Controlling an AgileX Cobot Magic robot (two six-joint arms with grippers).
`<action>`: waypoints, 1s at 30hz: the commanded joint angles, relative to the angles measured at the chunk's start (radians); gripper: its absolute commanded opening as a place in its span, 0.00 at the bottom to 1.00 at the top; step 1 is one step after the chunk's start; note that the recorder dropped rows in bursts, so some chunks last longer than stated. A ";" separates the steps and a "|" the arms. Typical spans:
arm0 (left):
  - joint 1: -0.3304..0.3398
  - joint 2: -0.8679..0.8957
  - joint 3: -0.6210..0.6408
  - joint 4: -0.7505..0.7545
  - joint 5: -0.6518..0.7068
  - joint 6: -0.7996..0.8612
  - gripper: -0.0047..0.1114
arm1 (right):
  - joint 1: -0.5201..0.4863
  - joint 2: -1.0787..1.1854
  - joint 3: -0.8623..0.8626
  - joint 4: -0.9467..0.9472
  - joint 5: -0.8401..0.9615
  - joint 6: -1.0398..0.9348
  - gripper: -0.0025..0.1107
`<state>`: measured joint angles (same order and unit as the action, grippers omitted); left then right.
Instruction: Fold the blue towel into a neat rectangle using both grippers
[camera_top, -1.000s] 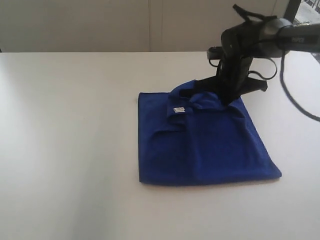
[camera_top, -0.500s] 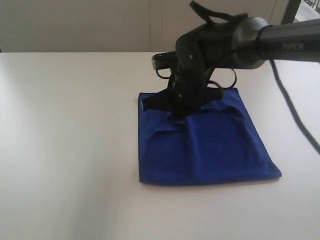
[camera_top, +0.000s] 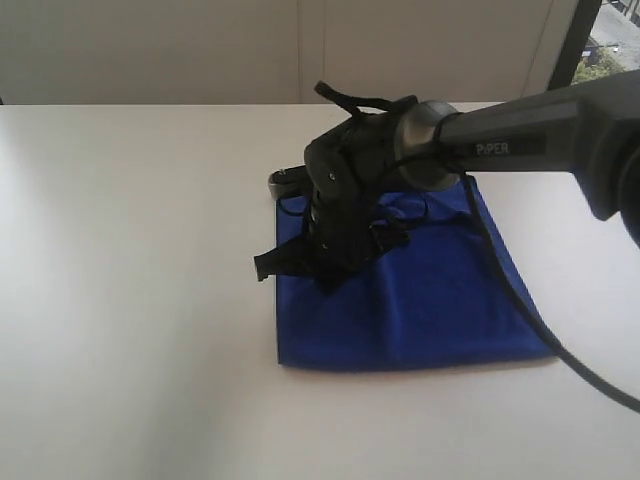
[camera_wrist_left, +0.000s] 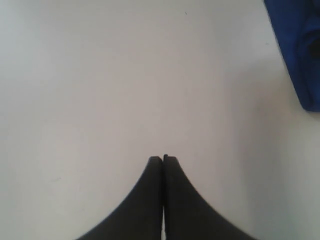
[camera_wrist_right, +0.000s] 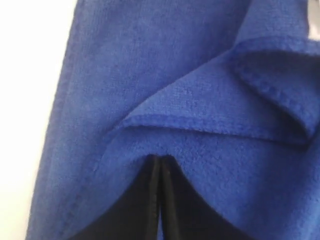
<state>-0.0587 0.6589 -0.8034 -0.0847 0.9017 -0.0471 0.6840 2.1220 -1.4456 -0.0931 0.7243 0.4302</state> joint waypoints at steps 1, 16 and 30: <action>0.001 -0.008 0.007 -0.003 0.005 0.000 0.04 | 0.034 0.026 0.004 0.069 -0.013 0.001 0.02; 0.001 -0.008 0.007 -0.003 0.005 0.000 0.04 | 0.131 0.026 0.004 0.104 -0.096 0.082 0.02; 0.001 -0.008 0.007 -0.003 0.005 0.000 0.04 | 0.035 -0.204 0.006 0.101 -0.013 -0.001 0.02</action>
<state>-0.0587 0.6589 -0.8034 -0.0847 0.9017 -0.0471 0.7562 1.9807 -1.4456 0.0119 0.6629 0.5087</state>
